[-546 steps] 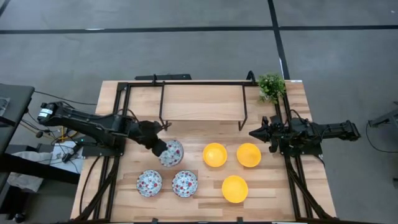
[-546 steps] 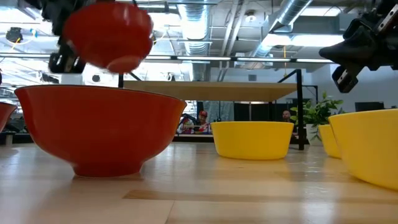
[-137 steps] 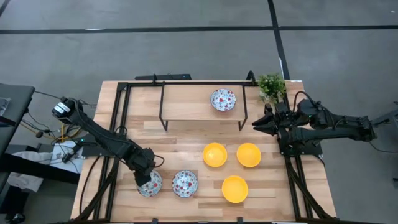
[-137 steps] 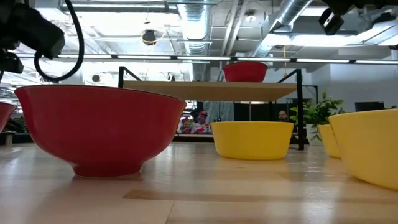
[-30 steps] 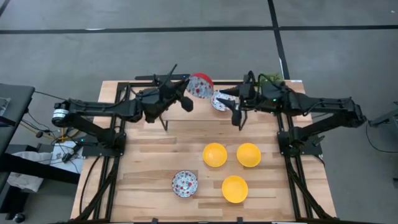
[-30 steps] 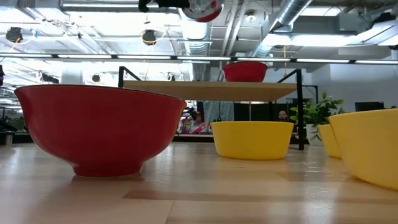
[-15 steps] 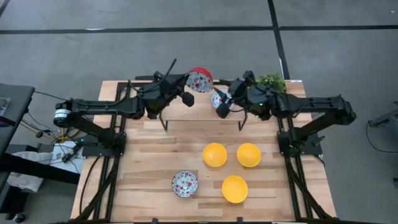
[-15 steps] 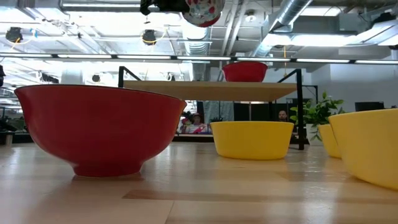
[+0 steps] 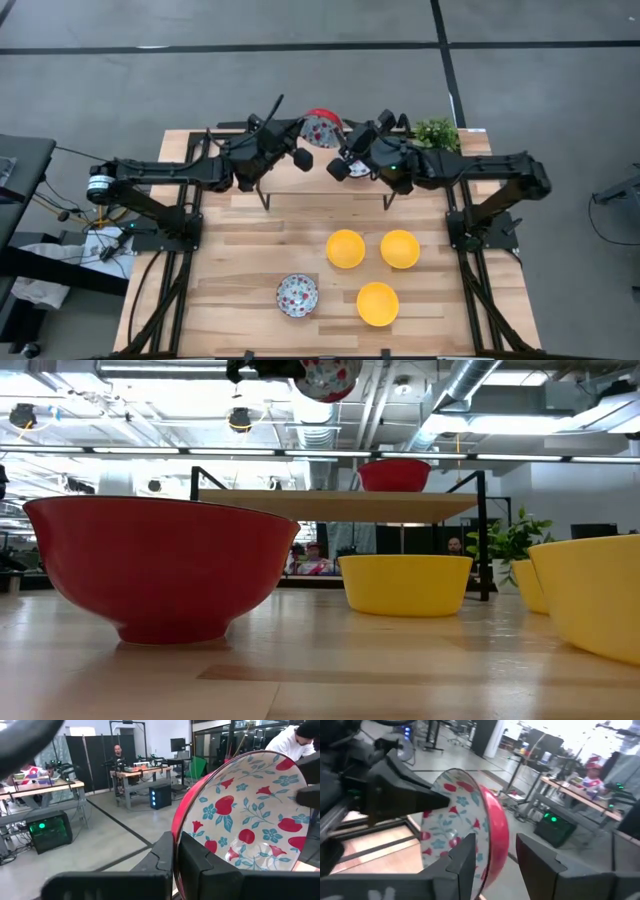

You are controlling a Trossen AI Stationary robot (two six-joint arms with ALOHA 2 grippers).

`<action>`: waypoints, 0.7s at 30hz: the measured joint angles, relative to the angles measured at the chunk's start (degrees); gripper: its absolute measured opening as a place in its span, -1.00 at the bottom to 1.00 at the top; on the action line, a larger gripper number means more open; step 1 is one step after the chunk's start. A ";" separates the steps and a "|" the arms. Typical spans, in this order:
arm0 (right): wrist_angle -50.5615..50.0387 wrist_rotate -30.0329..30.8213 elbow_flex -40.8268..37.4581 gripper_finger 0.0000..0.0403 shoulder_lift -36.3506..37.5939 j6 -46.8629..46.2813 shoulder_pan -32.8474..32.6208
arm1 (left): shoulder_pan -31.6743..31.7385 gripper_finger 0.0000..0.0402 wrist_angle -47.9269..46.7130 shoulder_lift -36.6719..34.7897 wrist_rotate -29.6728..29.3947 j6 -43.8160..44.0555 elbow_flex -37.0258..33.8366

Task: Pick & Place Mini bowls
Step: Stack the left red patterned bowl on the red patterned bowl on the shelf

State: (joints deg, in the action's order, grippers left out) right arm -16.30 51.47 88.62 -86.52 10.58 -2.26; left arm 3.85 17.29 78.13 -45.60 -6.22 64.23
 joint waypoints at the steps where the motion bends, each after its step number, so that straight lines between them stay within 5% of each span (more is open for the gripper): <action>1: 0.15 -0.09 0.16 -0.36 -0.22 0.01 0.00 | -0.04 -0.96 0.10 0.00 0.04 0.00 0.00; 21: 0.37 1.11 0.23 -0.97 -1.22 -0.26 0.68 | -0.10 -0.96 1.80 -0.04 1.21 0.36 -0.11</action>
State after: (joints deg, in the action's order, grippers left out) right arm -15.94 52.58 88.85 -87.74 10.32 -1.58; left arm 3.75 19.08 78.08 -44.39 -5.86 64.12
